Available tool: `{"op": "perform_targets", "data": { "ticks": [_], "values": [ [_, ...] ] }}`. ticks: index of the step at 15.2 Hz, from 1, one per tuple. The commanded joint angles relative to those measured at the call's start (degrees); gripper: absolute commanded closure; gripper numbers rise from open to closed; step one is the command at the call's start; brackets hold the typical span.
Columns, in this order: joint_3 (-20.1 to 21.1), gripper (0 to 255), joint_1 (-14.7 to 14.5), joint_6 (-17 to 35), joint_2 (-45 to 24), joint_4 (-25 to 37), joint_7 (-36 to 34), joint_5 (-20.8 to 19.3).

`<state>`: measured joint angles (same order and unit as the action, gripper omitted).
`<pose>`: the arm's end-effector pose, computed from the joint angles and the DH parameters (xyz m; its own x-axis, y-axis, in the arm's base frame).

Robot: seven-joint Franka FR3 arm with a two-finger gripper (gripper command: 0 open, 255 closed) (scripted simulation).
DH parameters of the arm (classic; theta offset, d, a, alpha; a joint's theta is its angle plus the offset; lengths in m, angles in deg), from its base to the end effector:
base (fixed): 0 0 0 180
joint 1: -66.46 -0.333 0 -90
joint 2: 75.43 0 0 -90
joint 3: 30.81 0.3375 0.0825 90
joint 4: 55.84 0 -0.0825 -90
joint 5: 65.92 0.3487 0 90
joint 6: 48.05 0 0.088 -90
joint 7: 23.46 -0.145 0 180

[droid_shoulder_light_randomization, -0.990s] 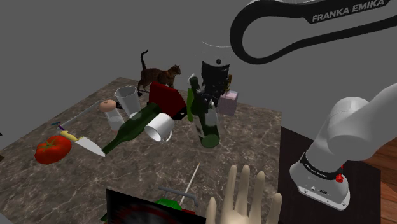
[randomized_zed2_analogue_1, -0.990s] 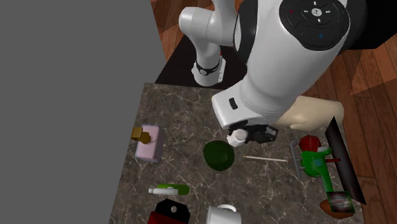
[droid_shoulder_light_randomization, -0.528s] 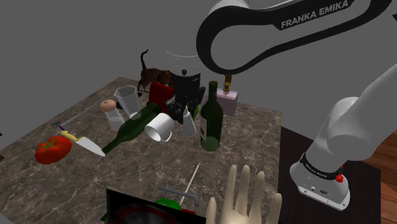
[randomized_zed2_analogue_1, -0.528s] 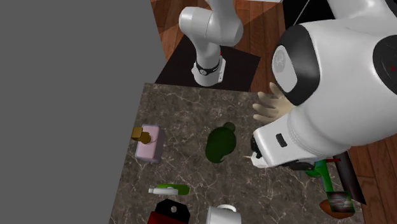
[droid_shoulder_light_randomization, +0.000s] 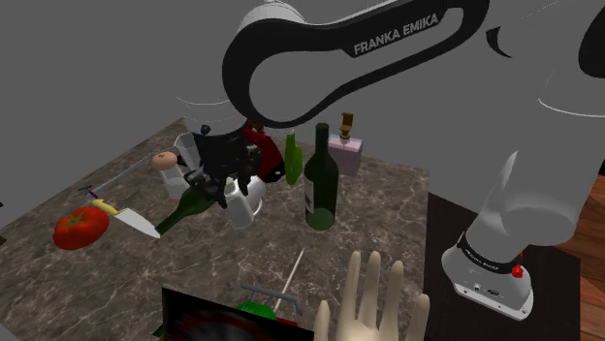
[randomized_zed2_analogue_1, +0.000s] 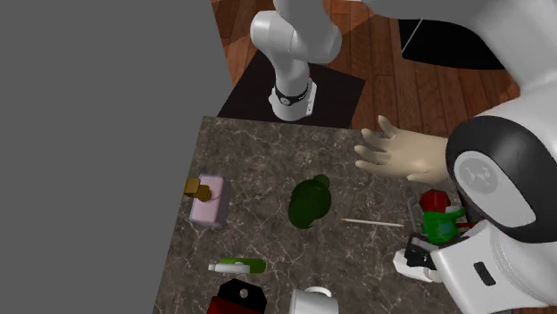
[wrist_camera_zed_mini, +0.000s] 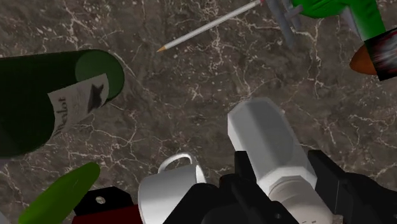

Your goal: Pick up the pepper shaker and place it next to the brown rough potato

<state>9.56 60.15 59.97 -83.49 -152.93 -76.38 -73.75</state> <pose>0.4210 0.3952 0.5218 0.9931 -0.0822 0.0842 -0.0789 -0.9960 -0.0415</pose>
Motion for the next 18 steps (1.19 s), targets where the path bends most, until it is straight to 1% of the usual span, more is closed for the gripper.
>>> {"op": "perform_targets", "data": {
  "ticks": [1, 3, 6, 18],
  "values": [
    [0.5, 255, -2.5, -1.8, -5.2, 5.5, -3.3, -3.8],
    [0.3, 255, -6.1, -4.3, -11.0, 12.3, -6.0, -7.6],
    [-0.9, 255, -12.4, -8.8, -19.5, 23.9, -8.7, -12.5],
    [-1.4, 255, -10.8, 0.4, -19.5, 14.4, -9.9, -13.0]
  ]
}}
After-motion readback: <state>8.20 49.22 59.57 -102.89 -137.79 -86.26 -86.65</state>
